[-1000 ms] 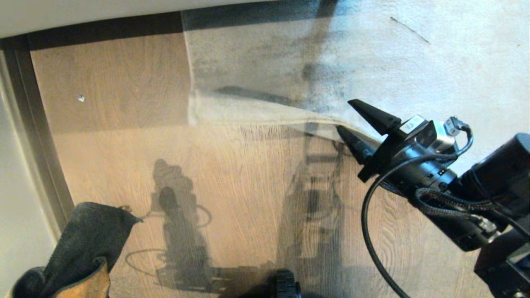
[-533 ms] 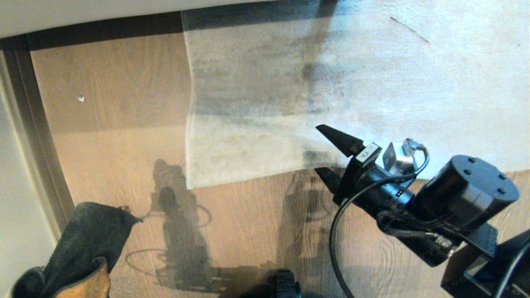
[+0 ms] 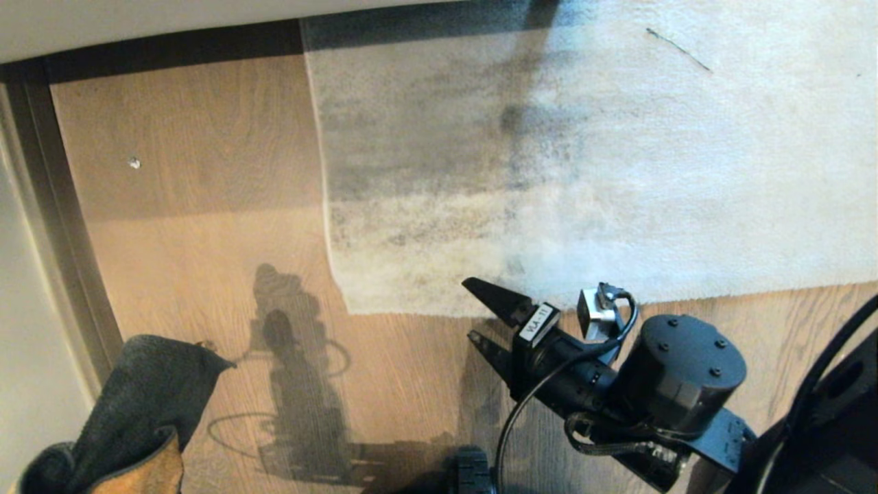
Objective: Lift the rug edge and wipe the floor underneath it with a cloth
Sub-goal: Lay down the carpet
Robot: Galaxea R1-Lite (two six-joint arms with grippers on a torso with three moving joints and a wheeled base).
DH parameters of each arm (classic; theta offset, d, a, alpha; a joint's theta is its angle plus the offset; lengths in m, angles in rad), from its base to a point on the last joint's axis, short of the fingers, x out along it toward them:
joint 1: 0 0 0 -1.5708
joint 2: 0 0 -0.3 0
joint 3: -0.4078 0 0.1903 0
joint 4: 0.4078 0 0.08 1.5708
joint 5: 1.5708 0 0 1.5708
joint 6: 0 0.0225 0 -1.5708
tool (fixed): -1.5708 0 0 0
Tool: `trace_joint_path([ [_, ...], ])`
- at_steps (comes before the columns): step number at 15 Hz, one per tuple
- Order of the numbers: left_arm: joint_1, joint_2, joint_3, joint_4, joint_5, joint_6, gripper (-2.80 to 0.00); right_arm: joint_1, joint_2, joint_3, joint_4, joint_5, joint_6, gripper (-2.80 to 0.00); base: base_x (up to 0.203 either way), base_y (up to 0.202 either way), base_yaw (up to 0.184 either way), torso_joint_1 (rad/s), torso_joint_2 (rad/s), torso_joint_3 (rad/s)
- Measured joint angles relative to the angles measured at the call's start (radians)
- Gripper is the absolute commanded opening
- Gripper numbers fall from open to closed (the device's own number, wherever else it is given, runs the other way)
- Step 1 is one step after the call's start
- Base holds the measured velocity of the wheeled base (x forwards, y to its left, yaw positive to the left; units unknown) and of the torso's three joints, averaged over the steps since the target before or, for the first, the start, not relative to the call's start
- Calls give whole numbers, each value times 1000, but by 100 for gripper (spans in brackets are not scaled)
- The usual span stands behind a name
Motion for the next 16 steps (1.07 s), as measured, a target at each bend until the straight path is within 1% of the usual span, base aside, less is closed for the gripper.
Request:
trace_joint_path([
  [2,0,0,0,0,0,0,-280,2,12,10,0,-1,-19,0,0,0,0,0,0,0],
  [4,0,0,0,0,0,0,-280,0,18,18,0,-1,-66,0,0,0,0,0,0,0],
  [6,0,0,0,0,1,0,-280,-3,22,22,0,-1,-73,0,0,0,0,0,0,0],
  [7,0,0,0,0,0,0,-280,-3,22,24,1,-2,-79,-280,0,0,0,0,0,0],
  [9,0,0,0,0,0,0,-280,-3,22,27,1,-8,-91,-280,0,0,0,0,0,0],
  [16,0,0,0,0,0,0,-280,-3,35,28,1,-12,-96,-280,0,0,0,0,0,0],
])
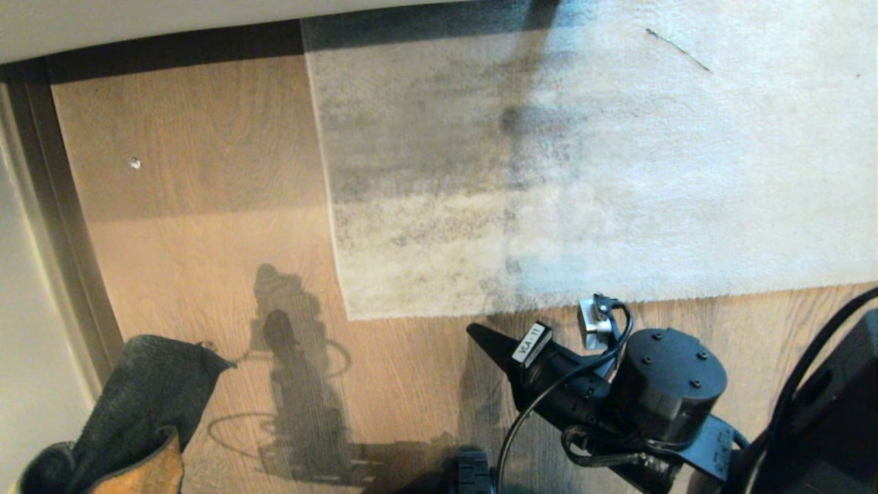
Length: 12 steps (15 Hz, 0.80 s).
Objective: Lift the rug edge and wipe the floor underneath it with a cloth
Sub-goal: Lay down the carpet
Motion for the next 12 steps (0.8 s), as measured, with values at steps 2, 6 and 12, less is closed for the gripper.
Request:
trace_joint_path([
  [2,0,0,0,0,0,0,-280,-1,18,-2,0,-11,-6,-280,0,0,0,0,0,0],
  [6,0,0,0,0,0,0,-280,-3,88,-9,0,-43,-117,-280,0,0,0,0,0,0],
  [12,0,0,0,0,0,0,-280,-44,207,-130,-1,-138,-308,-280,0,0,0,0,0,0],
])
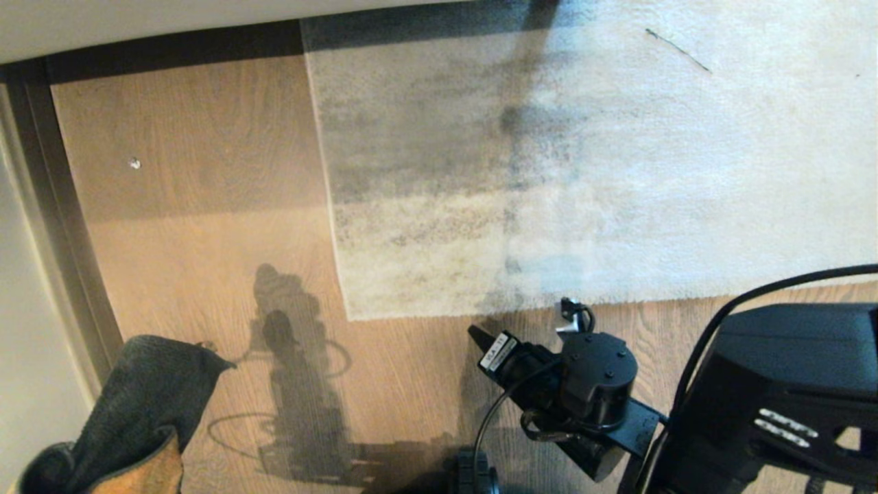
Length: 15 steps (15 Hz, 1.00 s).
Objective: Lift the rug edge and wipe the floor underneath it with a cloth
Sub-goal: Lay down the carpet
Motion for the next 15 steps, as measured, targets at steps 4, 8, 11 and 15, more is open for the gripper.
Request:
trace_joint_path([
  [4,0,0,0,0,0,0,-280,-20,62,-58,0,-22,-51,-280,0,0,0,0,0,0],
  [8,0,0,0,0,-1,0,-280,-34,107,-100,1,-32,-77,-280,0,0,0,0,0,0],
  [11,0,0,0,0,0,0,-280,-42,128,-120,0,-33,-82,-280,0,0,0,0,0,0],
  [15,0,0,0,0,0,0,-280,-63,150,-136,0,-54,-80,-280,0,0,0,0,0,0],
])
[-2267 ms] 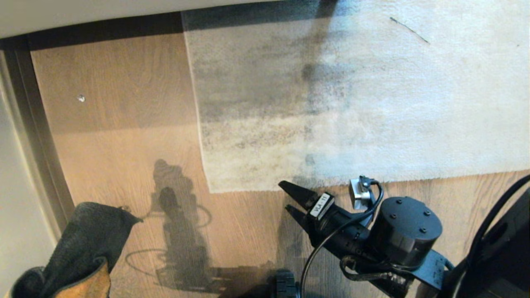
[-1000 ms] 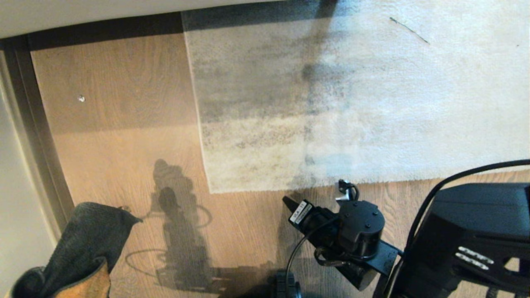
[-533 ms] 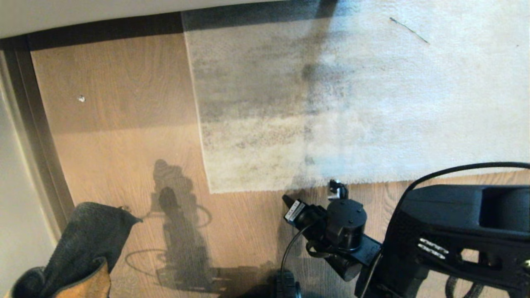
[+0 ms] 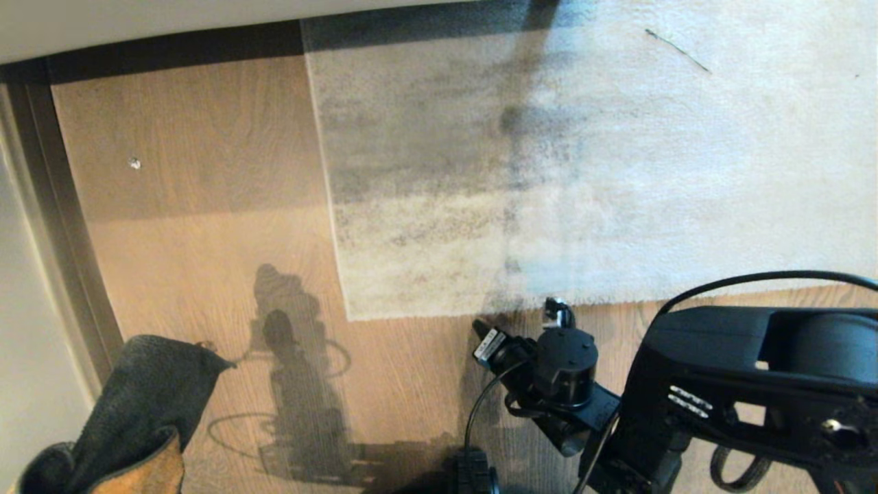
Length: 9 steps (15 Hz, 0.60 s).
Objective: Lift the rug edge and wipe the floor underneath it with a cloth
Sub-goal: Lay down the carpet, then put down the rag
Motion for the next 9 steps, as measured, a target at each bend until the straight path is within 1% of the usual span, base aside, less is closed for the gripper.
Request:
trace_joint_path([
  [7,0,0,0,0,0,0,-280,-49,39,-33,0,-5,8,-280,0,0,0,0,0,0],
  [8,0,0,0,0,0,0,-280,-54,45,-38,0,-6,13,-280,0,0,0,0,0,0],
  [9,0,0,0,0,0,0,-280,-57,49,-47,0,-7,36,-280,0,0,0,0,0,0],
])
